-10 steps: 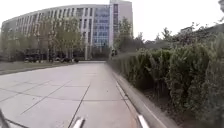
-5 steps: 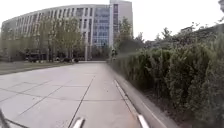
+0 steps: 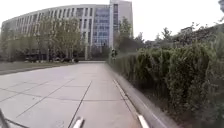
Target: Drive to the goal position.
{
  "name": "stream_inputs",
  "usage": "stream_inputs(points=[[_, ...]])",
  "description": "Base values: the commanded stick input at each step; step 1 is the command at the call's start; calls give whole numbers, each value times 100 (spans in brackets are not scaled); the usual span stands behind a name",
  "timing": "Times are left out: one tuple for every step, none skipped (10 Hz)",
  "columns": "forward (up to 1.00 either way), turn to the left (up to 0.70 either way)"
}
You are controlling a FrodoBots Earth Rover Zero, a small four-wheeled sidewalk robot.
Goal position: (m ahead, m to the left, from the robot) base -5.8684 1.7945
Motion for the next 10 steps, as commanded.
stream_inputs(points=[[0,0],[1,0],[3,0],[3,0],[0,0],[0,0],[0,0],[0,0],[0,0],[0,0]])
